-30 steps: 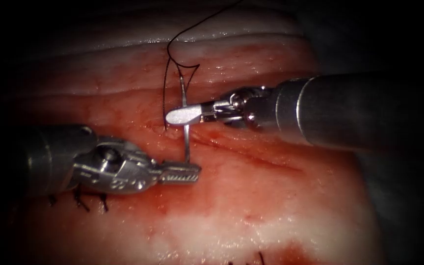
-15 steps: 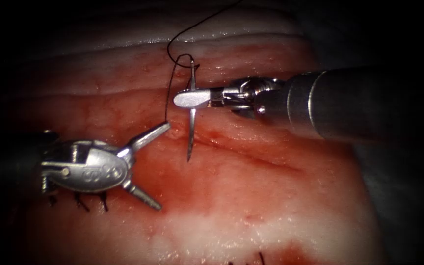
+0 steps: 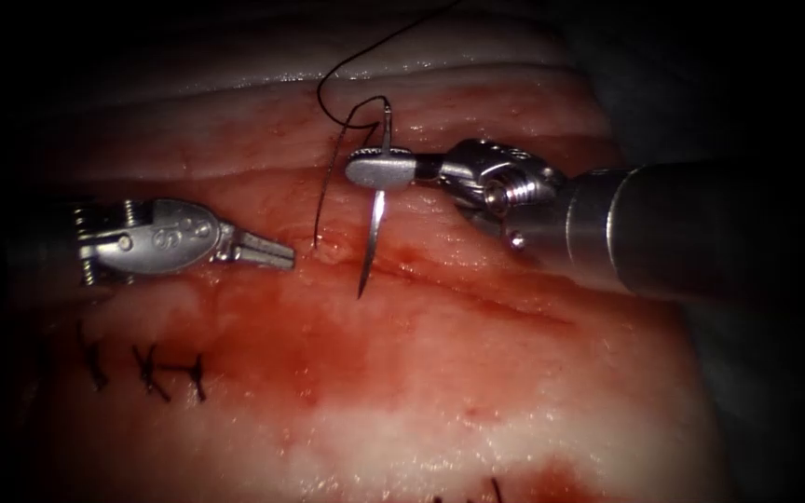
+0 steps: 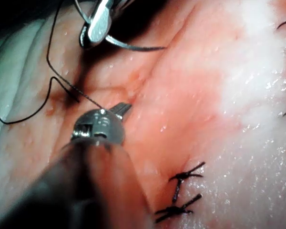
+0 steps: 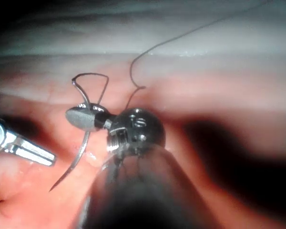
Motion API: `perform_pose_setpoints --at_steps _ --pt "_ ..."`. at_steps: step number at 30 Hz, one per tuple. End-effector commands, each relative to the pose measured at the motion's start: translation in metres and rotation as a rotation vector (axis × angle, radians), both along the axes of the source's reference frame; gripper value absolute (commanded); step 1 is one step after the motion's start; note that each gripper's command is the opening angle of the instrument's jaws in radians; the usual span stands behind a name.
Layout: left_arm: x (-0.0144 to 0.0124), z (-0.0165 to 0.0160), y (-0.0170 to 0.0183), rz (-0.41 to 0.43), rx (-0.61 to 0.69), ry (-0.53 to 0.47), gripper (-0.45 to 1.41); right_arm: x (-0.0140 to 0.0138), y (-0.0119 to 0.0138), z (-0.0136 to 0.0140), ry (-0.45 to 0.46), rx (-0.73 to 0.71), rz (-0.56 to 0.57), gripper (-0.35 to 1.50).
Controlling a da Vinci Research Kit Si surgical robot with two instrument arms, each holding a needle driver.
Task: Wound Closure
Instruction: Insert the left gripper into the incision.
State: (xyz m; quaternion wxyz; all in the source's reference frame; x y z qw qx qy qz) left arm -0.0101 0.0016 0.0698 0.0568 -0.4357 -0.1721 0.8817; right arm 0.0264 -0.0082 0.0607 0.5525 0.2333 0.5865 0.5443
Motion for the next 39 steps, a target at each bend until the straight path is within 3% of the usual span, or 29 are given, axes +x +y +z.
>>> perform_pose_setpoints --at_steps 1,9,16,26,36,39 --pt "-0.0009 0.0014 -0.0001 0.019 -0.002 0.017 -0.45 0.0006 0.0001 0.0004 0.003 -0.003 -0.002 -0.35" --pt "-0.0021 0.0060 0.0007 0.072 0.008 0.070 -0.45 0.0007 -0.0002 0.0004 -0.011 -0.037 -0.008 -0.35" --pt "-0.0015 0.0077 0.0020 0.082 -0.006 0.119 -0.45 0.0007 -0.0003 0.0004 -0.018 -0.054 -0.011 -0.35" --pt "-0.0013 0.0109 0.0021 0.165 0.007 0.253 -0.45 0.0008 -0.0003 0.0005 -0.034 -0.087 -0.014 -0.35" --pt "-0.0013 0.0116 0.0007 0.271 0.071 0.415 -0.45 0.0030 -0.0011 0.0042 -0.126 -0.257 -0.014 -0.35" --pt "-0.0013 0.0112 -0.0002 0.279 0.106 0.419 -0.11 0.0032 -0.0012 0.0053 -0.151 -0.286 -0.004 -0.35"
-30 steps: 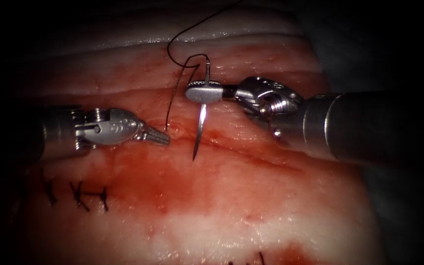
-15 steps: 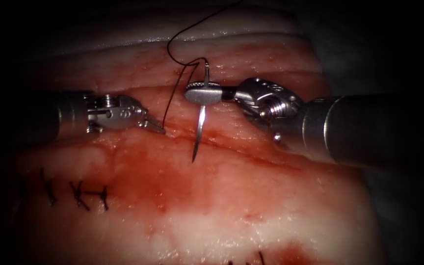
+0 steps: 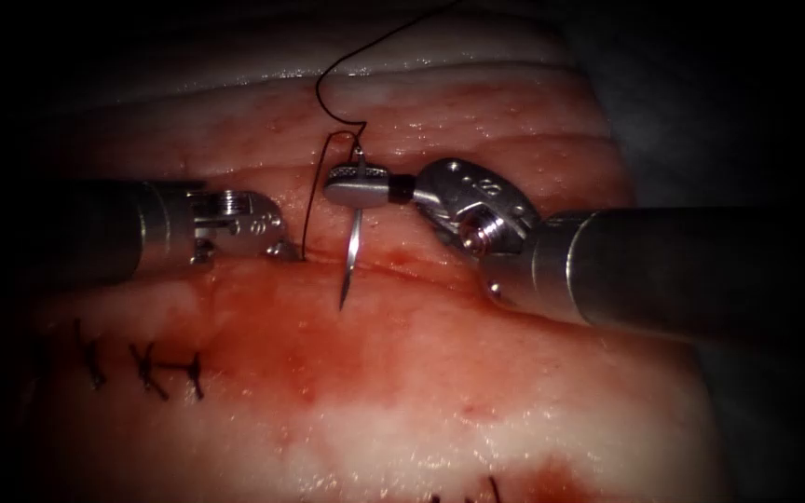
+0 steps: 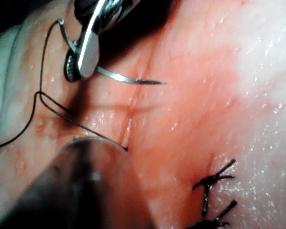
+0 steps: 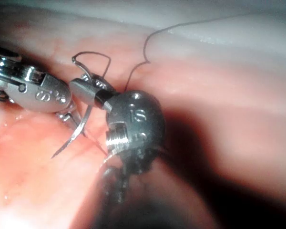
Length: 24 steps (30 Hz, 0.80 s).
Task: Wound Closure
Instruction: Insert the left gripper into the incision, then pierce the needle through the tissue below the wound with the right needle driver.
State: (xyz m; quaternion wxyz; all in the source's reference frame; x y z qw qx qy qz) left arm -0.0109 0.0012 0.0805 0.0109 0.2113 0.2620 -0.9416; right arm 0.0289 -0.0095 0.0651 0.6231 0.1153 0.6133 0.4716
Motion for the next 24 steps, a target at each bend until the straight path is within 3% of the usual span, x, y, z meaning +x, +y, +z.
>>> perform_pose_setpoints --at_steps 1,5,12,24 --pt "-0.0005 0.0002 0.0000 -0.002 0.005 -0.001 -0.03 0.0008 0.0002 0.0011 -0.011 -0.020 0.003 -0.35" --pt "-0.0007 -0.0006 -0.0006 -0.010 0.022 -0.003 0.24 0.0009 0.0003 0.0017 -0.026 -0.058 0.034 -0.35" --pt "-0.0005 -0.0017 -0.0007 -0.016 0.034 -0.002 0.46 0.0016 0.0004 0.0017 -0.047 -0.143 0.091 -0.35" --pt "-0.0002 -0.0023 -0.0009 -0.022 0.042 0.000 0.34 0.0038 -0.0007 0.0034 -0.177 -0.321 0.103 -0.35"
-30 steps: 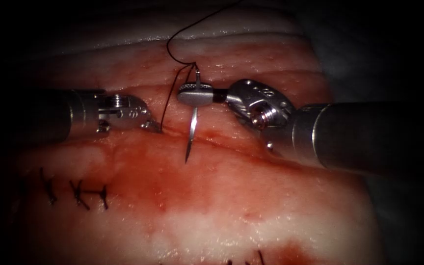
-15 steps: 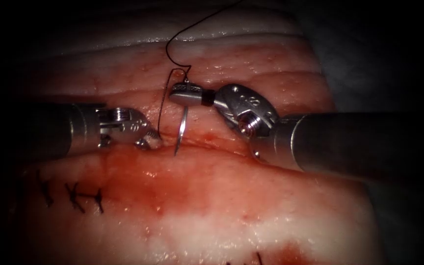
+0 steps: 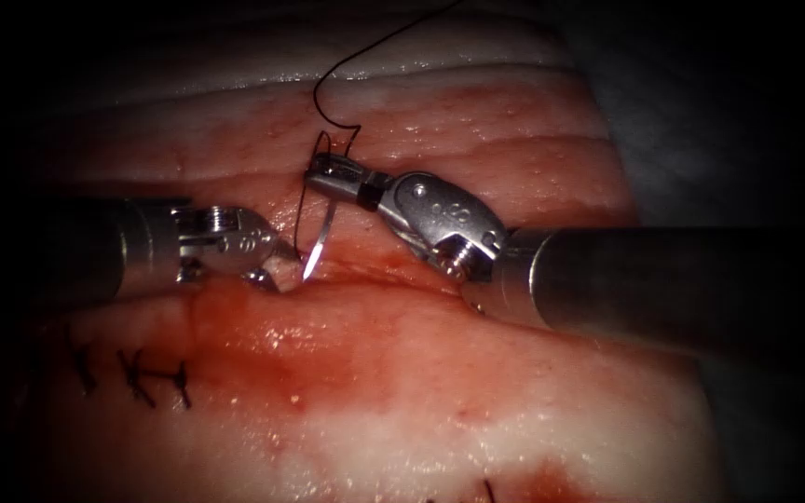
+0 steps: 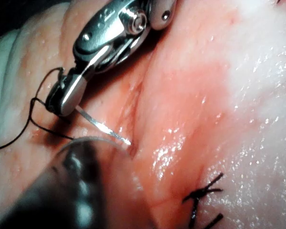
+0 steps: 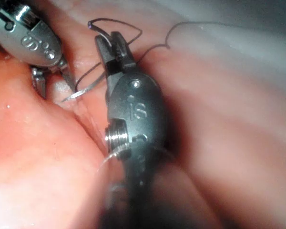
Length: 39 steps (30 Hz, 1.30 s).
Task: Wound Closure
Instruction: Pierce the needle through the tissue below the wound with the right needle driver.
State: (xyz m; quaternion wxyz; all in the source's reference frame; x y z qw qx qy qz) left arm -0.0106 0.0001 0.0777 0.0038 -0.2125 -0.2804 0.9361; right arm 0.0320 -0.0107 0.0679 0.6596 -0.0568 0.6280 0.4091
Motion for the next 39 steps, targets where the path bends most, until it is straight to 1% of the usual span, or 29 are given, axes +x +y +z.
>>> perform_pose_setpoints --at_steps 1,6,7,8,9,14,19,22,25,29,34,35,38,39 --pt "-0.0006 0.0005 0.0002 -0.002 -0.002 -0.003 0.34 0.0007 0.0006 0.0007 -0.004 -0.006 0.002 -0.35" --pt "-0.0006 0.0002 0.0001 -0.006 -0.003 -0.007 0.34 0.0007 0.0001 0.0013 -0.020 -0.019 -0.006 -0.35" --pt "-0.0006 0.0001 0.0001 -0.010 -0.003 -0.012 0.32 0.0011 -0.0004 0.0016 -0.027 -0.020 -0.026 -0.35" --pt "-0.0006 0.0001 0.0001 -0.010 -0.003 -0.012 0.32 0.0011 -0.0004 0.0016 -0.027 -0.020 -0.026 -0.35" --pt "-0.0006 0.0000 0.0003 -0.012 -0.003 -0.015 0.32 0.0015 -0.0012 0.0019 -0.036 -0.023 -0.040 -0.35" --pt "-0.0005 -0.0003 0.0006 -0.032 -0.010 -0.031 0.32 0.0024 -0.0029 0.0026 -0.053 -0.030 -0.066 -0.35" --pt "-0.0004 -0.0009 0.0009 -0.056 -0.017 -0.051 0.32 0.0026 -0.0032 0.0028 -0.064 -0.034 -0.077 -0.35" --pt "-0.0003 -0.0016 0.0013 -0.095 -0.041 -0.070 0.32 0.0026 -0.0032 0.0028 -0.060 -0.023 -0.076 -0.35" --pt "0.0000 -0.0027 0.0020 -0.157 -0.081 -0.083 0.32 0.0025 -0.0032 0.0028 -0.068 -0.017 -0.083 -0.35" --pt "0.0011 -0.0043 0.0024 -0.242 -0.147 -0.091 0.27 0.0025 -0.0032 0.0028 -0.066 0.002 -0.087 -0.35" --pt "0.0021 -0.0066 0.0009 -0.291 -0.179 -0.086 0.19 0.0024 -0.0031 0.0028 -0.064 0.016 -0.088 -0.35" --pt "0.0020 -0.0075 0.0000 -0.308 -0.185 -0.085 0.15 0.0024 -0.0031 0.0028 -0.066 0.017 -0.090 -0.35" --pt "0.0017 -0.0081 -0.0009 -0.319 -0.187 -0.084 0.15 0.0023 -0.0030 0.0028 -0.068 0.019 -0.091 -0.35" --pt "0.0014 -0.0086 -0.0020 -0.328 -0.180 -0.091 0.12 0.0023 -0.0030 0.0028 -0.071 0.022 -0.095 -0.35"
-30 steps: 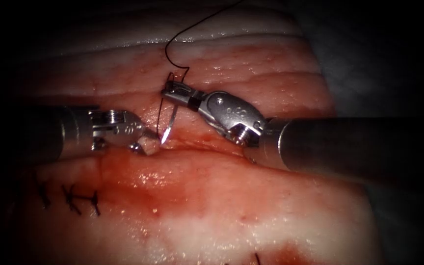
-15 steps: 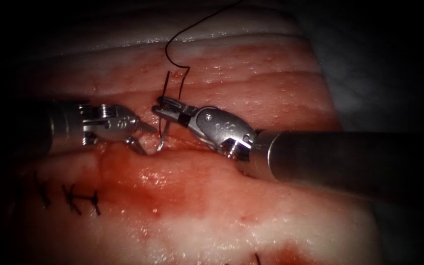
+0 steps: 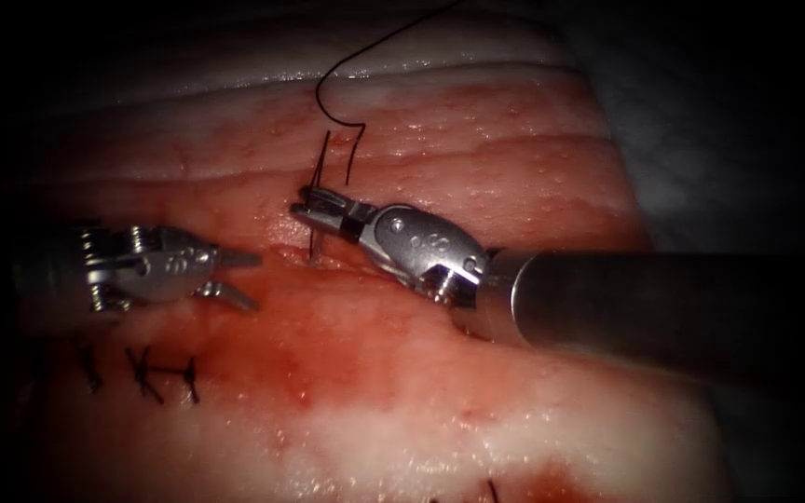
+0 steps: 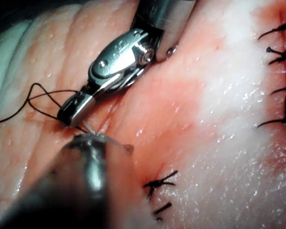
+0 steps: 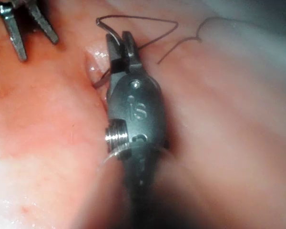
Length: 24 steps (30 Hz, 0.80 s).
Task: Wound Closure
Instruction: Pierce the needle through the tissue below the wound with the right needle driver.
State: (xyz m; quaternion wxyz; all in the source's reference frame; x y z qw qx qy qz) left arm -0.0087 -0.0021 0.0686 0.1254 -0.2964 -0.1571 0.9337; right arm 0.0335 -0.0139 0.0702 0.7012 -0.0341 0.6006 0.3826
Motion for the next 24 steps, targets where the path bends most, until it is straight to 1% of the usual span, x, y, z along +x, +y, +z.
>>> perform_pose_setpoints --at_steps 1,5,10,16,21,24 --pt "-0.0007 0.0004 -0.0002 0.004 -0.003 -0.002 0.12 0.0007 0.0003 0.0004 0.001 0.006 -0.003 -0.35" --pt "-0.0015 0.0001 -0.0024 0.015 -0.002 -0.017 0.09 0.0007 0.0003 0.0004 0.015 0.052 0.003 -0.35" --pt "-0.0013 0.0004 -0.0041 0.020 -0.003 -0.022 0.09 0.0008 0.0002 0.0005 0.038 0.138 0.006 -0.35" --pt "-0.0004 0.0001 -0.0051 0.019 -0.006 -0.014 0.05 0.0008 0.0001 0.0005 0.087 0.248 0.033 -0.35" --pt "-0.0006 0.0006 -0.0056 0.019 -0.004 -0.018 0.02 0.0006 -0.0001 0.0003 0.077 0.291 0.014 -0.35" --pt "-0.0005 0.0012 -0.0055 0.020 -0.004 -0.019 0.02 0.0004 -0.0002 0.0003 0.065 0.305 -0.017 -0.35"
